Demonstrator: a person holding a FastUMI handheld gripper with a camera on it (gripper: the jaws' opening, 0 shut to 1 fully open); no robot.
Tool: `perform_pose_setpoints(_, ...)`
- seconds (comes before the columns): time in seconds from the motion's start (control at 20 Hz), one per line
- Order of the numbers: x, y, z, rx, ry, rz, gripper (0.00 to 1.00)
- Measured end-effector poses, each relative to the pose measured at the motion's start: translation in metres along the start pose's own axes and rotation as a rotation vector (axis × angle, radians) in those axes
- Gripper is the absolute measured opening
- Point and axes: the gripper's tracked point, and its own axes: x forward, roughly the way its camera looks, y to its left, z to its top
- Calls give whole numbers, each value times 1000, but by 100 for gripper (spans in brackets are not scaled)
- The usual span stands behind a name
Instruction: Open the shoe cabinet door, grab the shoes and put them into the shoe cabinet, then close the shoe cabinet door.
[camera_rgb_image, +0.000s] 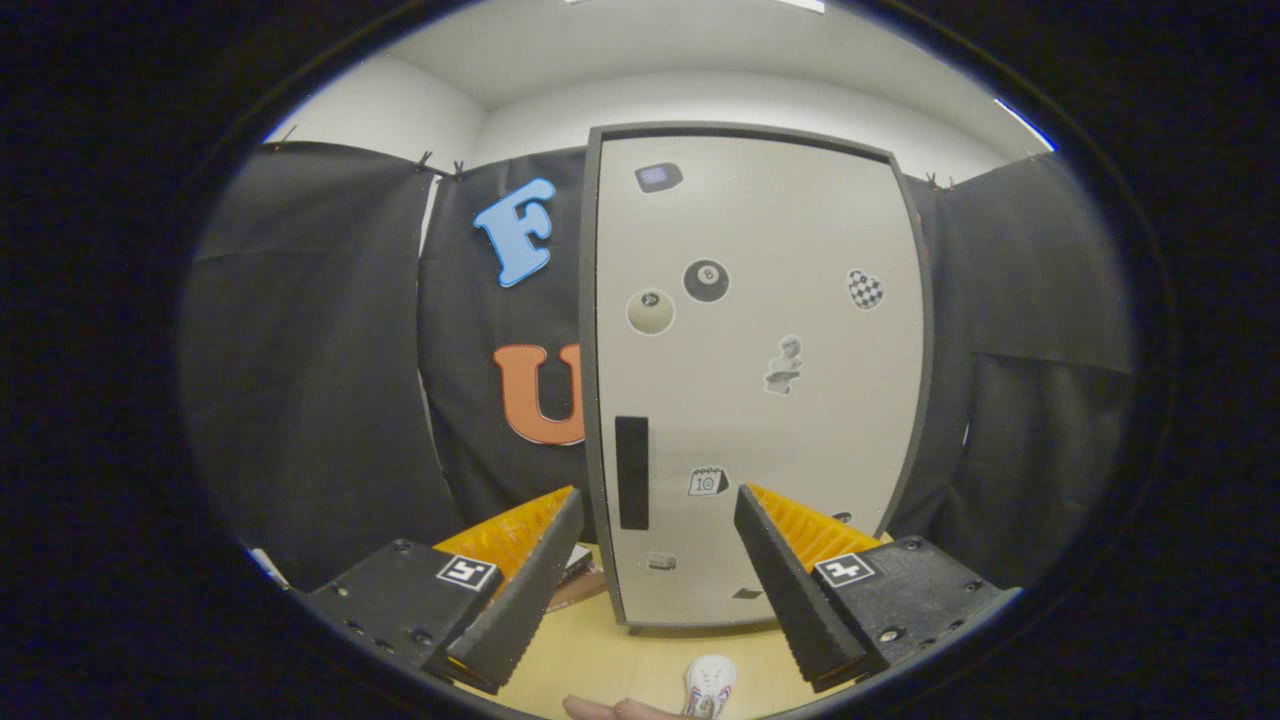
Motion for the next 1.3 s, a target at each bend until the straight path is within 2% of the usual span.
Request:
perform_pose_setpoints(0.35,105,16,-21,-1,59,46,100)
perform_pose_setpoints(0.45,124,13,-28,-4,66,27,100)
perform_pose_setpoints(0.55,134,13,-34,15,73,21,92)
perform_pose_setpoints(0.65,141,12,-32,16,57,24,75)
perform_pose_setpoints(0.7,141,13,-32,16,56,30,61)
perform_pose_setpoints(0.8,141,15,-33,13,69,43,43)
perform_pose_setpoints(1.05,140,13,-33,-2,69,30,32)
perform_pose_setpoints(1.3,128,13,-35,7,79,31,29)
